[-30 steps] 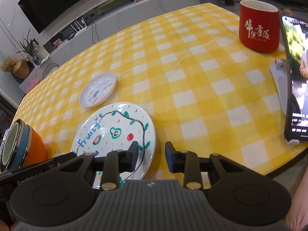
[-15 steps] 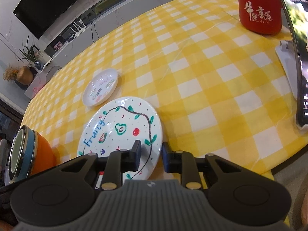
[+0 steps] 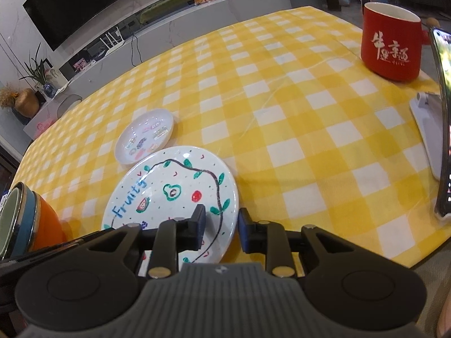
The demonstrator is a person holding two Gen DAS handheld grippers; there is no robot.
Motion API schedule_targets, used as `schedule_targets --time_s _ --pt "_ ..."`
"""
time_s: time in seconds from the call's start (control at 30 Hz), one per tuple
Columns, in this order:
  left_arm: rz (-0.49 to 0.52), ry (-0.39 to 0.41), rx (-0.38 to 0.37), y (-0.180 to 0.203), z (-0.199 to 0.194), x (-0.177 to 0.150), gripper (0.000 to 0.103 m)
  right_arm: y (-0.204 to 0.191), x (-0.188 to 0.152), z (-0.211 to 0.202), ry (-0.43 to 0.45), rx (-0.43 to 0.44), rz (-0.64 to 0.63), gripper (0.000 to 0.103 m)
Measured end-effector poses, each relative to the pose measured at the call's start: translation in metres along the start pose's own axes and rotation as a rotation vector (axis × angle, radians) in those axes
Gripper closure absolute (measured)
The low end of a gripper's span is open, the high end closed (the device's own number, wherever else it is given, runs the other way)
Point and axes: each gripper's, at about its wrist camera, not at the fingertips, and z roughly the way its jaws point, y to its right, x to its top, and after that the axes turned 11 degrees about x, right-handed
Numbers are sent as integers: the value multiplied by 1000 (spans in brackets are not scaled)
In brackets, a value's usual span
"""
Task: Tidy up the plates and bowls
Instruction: 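Open both grippers and withdraw from the Fruity plate, then move both grippers to the small white sticker plate's rim and close them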
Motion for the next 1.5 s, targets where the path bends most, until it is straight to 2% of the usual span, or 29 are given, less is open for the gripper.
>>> schedule_targets --time_s 0.1,0.13,0.17,0.2,0.37,0.5,0.73,0.87,1.23,1.5 --pt "2 6 4 -1 -2 1 82 2 2 -1 -1 9 4 77" --pt "5 13 11 -1 -3 2 80 1 2 -2 7 5 -9 74" --pt "9 18 18 -1 -3 4 76 0 2 -4 20 0 -26 68" --pt "10 25 21 -1 -5 6 74 -2 3 -6 33 -5 -45 66" --pt "25 89 54 0 -11 23 59 -16 12 -9 92 -11 -119 65" --pt "5 119 67 0 -8 38 57 -27 24 -3 124 5 -141 65" --pt "-91 176 66 -4 3 52 57 -36 46 16 200 78 -118 65" --pt "-125 163 87 -6 19 59 57 -37 58 38 163 90 -95 68" --pt "-220 103 80 -11 55 71 57 -26 73 81 87 119 -7 79" --pt "-197 101 94 -7 67 75 81 -24 75 96 56 153 24 89"
